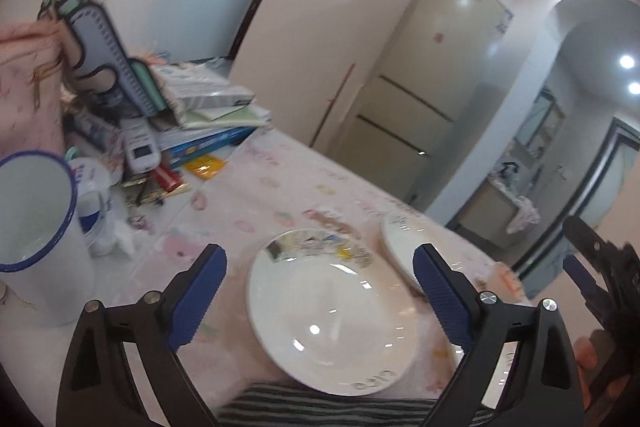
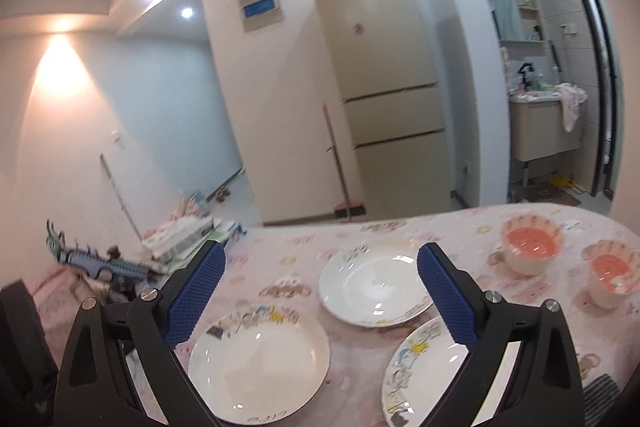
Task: Organize plates and bowls
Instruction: 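Move both grippers to the cartoon-rim plate and close on its rim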
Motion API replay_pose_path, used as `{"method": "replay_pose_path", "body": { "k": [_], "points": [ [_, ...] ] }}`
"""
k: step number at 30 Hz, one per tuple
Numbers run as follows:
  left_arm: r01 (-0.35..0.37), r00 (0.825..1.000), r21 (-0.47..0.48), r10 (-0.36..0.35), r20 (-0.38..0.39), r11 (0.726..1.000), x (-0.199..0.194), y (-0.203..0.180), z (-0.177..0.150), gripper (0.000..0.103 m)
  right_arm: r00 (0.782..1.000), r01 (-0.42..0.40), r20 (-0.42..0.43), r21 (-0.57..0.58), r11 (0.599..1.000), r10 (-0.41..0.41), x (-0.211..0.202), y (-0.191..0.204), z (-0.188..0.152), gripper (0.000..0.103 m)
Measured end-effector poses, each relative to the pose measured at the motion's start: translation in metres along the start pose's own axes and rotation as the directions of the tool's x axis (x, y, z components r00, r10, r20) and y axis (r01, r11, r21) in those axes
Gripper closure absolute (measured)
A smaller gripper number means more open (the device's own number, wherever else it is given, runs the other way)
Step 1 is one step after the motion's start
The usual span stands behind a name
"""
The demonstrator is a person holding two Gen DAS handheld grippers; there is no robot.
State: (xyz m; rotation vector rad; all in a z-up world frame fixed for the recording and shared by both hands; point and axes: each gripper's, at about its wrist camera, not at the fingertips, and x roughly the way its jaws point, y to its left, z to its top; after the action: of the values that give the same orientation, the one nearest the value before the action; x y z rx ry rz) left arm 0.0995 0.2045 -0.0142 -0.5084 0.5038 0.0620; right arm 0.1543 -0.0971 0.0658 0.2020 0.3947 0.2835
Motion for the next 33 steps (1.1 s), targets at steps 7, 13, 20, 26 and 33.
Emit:
{"method": "replay_pose_path", "body": {
  "k": [7, 13, 20, 26, 33],
  "points": [
    [0.021, 0.985, -0.074, -0.033, -0.167, 0.997, 0.039, 0.022, -0.022, 0.039, 0.974, -0.005, -0.228, 0.013, 1.000, 0.008, 0.056, -0.012, -0.041, 0.009],
    [-0.029, 0.970, -0.064, 0.012, -0.244, 0.998, 0.056, 0.021, -0.029, 0.048, 0.903, -0.023, -0.426, 0.083, 0.996, 0.056, 0.094, -0.022, -0.070, 0.016],
    [-0.016, 0.969, -0.117, -0.013, -0.246, 0.993, 0.057, 0.032, -0.029, 0.057, 0.852, -0.047, -0.518, 0.073, 0.996, 0.078, 0.111, -0.023, -0.088, 0.045],
    [-0.006, 0.968, -0.122, -0.024, -0.248, 0.993, 0.058, 0.031, -0.030, 0.057, 0.810, -0.029, -0.581, 0.101, 0.994, 0.083, 0.123, -0.026, -0.102, 0.075],
    [-0.013, 0.968, -0.146, -0.025, -0.251, 0.989, 0.061, 0.036, -0.029, 0.035, 0.794, -0.029, -0.600, 0.124, 0.992, 0.098, 0.131, -0.029, -0.109, 0.084]
  ]
}}
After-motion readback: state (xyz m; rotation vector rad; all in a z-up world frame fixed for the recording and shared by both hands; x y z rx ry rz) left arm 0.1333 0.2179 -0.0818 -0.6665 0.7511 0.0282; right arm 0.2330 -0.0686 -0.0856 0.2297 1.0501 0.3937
